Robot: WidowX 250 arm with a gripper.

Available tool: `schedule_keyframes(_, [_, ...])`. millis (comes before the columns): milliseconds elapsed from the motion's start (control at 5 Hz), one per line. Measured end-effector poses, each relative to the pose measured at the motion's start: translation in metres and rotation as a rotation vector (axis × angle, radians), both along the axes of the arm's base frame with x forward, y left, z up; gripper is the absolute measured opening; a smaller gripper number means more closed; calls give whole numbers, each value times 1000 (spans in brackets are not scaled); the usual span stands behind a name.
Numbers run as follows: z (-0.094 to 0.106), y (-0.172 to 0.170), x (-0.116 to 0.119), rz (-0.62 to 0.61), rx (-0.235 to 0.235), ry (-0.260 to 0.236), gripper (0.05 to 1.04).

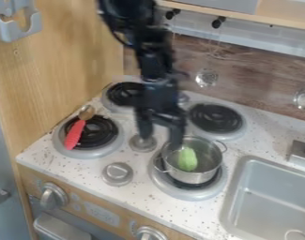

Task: It pulled the green object out of the pot.

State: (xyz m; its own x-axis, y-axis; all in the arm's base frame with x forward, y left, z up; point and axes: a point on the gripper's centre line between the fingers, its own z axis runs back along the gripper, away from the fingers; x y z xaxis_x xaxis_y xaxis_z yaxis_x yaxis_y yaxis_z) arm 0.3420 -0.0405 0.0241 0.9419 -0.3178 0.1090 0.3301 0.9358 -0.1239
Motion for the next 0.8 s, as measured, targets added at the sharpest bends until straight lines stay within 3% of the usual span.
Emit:
schedule_keyframes(200, [1,-13,10,-8,23,-29,998])
schedule_keyframes(400, [-21,-10,13,2,63,6,998])
schedule_keyframes(800, [-43,-28,23,-23,112,19,999])
